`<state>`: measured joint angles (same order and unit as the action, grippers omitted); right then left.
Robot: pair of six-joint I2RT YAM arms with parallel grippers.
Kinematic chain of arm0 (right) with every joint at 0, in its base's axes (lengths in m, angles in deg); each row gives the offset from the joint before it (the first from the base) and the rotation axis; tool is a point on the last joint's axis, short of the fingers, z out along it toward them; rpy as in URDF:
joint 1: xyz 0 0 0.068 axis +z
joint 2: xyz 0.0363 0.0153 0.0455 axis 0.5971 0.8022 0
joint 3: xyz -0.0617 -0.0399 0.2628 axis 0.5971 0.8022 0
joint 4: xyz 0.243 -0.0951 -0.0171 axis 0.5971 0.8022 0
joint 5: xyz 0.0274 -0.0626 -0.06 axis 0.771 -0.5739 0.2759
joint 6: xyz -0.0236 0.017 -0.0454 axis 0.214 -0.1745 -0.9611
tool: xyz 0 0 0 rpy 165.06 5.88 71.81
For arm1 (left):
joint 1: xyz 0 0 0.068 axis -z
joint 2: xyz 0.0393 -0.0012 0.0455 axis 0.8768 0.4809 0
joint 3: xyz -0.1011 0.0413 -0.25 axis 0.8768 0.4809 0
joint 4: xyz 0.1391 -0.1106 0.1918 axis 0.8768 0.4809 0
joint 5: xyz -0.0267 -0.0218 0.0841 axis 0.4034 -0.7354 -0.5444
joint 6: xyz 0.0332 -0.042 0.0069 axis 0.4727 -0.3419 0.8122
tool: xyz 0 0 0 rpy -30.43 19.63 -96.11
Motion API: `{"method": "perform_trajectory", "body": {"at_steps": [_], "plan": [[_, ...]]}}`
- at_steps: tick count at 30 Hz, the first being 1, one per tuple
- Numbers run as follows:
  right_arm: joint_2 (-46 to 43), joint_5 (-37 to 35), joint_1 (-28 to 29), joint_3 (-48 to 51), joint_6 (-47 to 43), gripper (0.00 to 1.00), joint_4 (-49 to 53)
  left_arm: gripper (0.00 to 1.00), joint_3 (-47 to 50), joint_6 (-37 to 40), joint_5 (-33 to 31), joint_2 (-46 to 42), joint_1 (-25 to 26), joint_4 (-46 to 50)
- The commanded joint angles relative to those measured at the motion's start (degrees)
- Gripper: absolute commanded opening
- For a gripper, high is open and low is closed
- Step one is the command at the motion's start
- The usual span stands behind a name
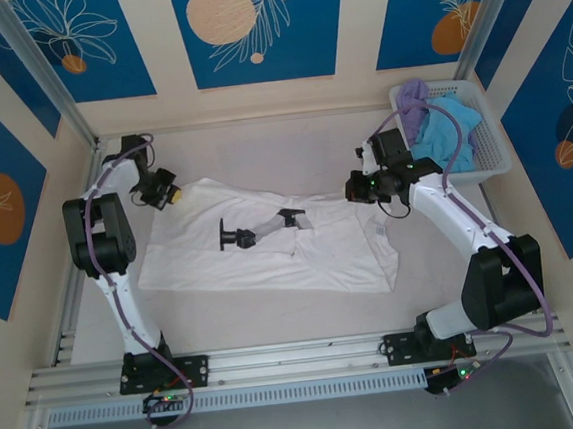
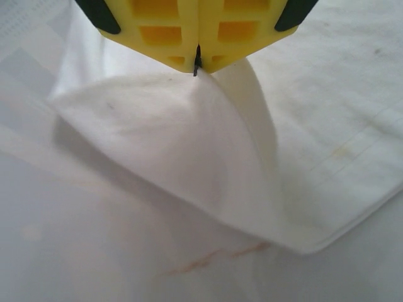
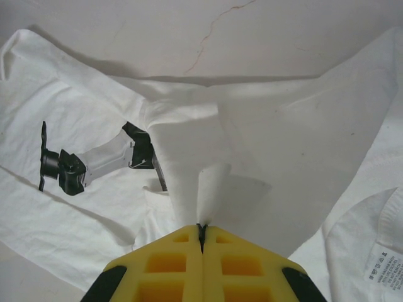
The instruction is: Fold and stack the t-shirts
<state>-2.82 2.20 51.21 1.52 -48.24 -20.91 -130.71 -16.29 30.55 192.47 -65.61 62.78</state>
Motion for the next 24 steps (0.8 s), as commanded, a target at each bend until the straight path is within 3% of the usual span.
{"method": "perform_trajectory", "body": {"at_steps": [1, 10, 18, 24], "plan": [[1.1, -0.8, -0.6, -2.7, -0.9, 0.0, 0.6, 0.0, -6.3, 6.6, 0.5, 1.0, -0.8, 2.9], [1.5, -0.8, -2.4, -4.3, -1.0, 0.0, 2.2, 0.0, -12.3, 16.5, 6.7, 1.2, -5.5, 2.9], [-2.2, 0.4, -3.7, -0.5, -2.0, 0.0, 3.8, 0.0, 1.9, 19.6, 5.3, -10.0, -8.7, -3.7], [-5.1, 1.5, -4.6, 3.5, -2.2, 0.0, 4.6, 0.0, 13.1, 17.8, 3.7, -17.2, -12.3, -10.0]]}}
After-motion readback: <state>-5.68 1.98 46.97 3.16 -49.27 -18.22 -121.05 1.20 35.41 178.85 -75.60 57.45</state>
